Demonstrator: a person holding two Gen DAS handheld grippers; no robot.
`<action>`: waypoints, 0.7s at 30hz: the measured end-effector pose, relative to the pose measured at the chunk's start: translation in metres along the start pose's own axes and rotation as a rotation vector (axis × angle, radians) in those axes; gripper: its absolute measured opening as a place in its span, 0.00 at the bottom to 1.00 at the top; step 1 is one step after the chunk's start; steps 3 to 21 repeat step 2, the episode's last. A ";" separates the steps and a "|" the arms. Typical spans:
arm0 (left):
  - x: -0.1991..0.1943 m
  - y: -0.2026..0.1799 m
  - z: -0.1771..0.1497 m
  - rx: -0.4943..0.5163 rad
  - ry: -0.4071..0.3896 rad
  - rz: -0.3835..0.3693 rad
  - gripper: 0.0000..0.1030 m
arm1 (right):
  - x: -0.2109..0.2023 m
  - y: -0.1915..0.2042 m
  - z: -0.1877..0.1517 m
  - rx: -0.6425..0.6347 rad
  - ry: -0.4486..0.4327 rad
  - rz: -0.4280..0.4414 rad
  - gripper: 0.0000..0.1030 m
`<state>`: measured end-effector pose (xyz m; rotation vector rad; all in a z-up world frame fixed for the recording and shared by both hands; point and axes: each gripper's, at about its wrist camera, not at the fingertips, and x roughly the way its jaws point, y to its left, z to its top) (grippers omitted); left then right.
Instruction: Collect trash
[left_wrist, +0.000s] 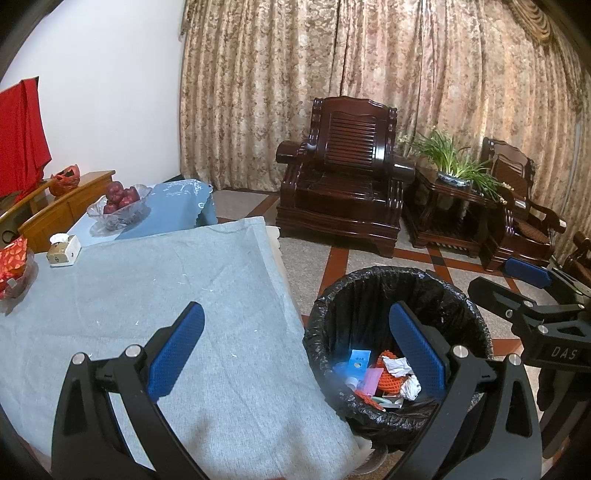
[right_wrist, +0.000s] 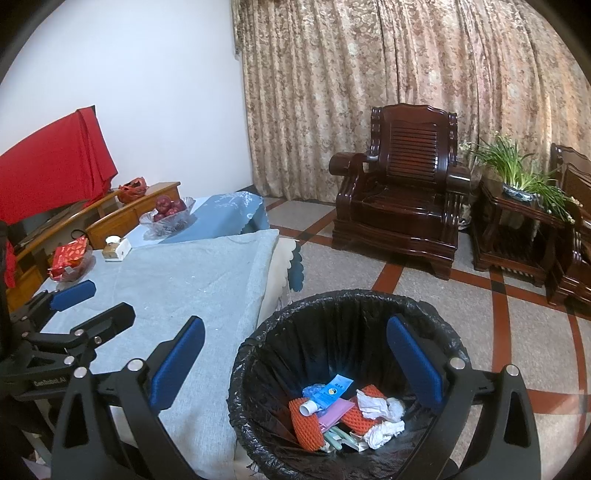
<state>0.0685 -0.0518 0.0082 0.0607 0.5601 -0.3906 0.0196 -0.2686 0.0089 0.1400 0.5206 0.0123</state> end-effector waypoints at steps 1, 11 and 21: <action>0.000 -0.001 -0.001 0.000 -0.001 -0.001 0.95 | 0.000 0.000 0.000 0.001 -0.001 0.000 0.94; 0.000 0.000 0.000 0.000 -0.001 -0.001 0.95 | 0.000 0.000 0.000 0.001 0.000 0.001 0.94; 0.000 0.000 0.000 0.000 -0.001 -0.001 0.95 | 0.000 0.000 0.000 0.001 0.000 0.001 0.94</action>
